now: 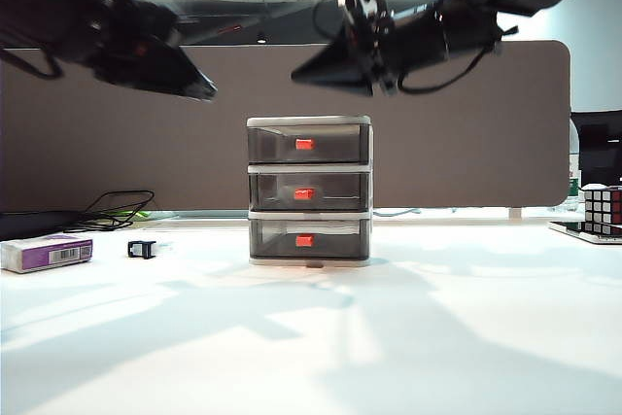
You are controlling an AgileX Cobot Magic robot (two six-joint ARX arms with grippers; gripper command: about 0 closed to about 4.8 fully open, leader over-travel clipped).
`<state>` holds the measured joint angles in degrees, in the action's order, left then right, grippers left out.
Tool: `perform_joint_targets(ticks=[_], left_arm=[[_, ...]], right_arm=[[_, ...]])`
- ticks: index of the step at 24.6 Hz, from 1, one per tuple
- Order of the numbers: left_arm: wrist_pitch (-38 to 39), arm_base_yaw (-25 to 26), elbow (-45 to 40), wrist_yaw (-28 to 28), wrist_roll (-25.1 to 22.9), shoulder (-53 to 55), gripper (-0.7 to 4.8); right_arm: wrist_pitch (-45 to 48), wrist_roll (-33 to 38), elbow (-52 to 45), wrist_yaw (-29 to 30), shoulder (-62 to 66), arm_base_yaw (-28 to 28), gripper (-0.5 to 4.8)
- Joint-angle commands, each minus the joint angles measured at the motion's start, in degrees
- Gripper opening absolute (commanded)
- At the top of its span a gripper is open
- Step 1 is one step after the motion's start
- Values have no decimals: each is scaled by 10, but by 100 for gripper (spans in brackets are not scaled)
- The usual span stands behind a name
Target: Open the second layer of the drawer on the table, pick up the earphone case on the table and put it in, and finally close the drawer.
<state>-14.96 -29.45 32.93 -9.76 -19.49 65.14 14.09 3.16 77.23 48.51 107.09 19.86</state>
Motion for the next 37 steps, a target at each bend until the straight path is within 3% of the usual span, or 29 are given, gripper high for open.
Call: perform_joint_targets(ticks=[1,6,8,9,11,16,22,27,37], left_arm=[[13,-5,-25,33,16,-64,-5],[52,-51,-72,147,29,-199,-5],[52,-79,-107,201,36,-255,-5],[53,-97,-133,226,63,-295,-5],[54,-115,-166,242,102,-355,-5],[59,-122,-223,290,114,-477,-5],[60,-122,-271,290,114,-556,-5],[52,-122,-320,268,180,-578,-5],[56,-122,-325,271,163,-580,-5]], right_arm=[[-29,-11,1,3,-33,1,-5],[-166,-88,-6,-28,-114,4,-5],[-166,-90,-40,-53,-165,3,-5],[-166,-90,-76,-102,-209,3,-5],[-154,-87,-137,-129,-271,3,-5],[-79,-64,-321,-220,-429,3,-5],[-62,-46,-451,-287,-556,3,-5],[-60,-17,-560,-351,-668,4,-5],[-53,3,-684,-416,-840,4,-5]])
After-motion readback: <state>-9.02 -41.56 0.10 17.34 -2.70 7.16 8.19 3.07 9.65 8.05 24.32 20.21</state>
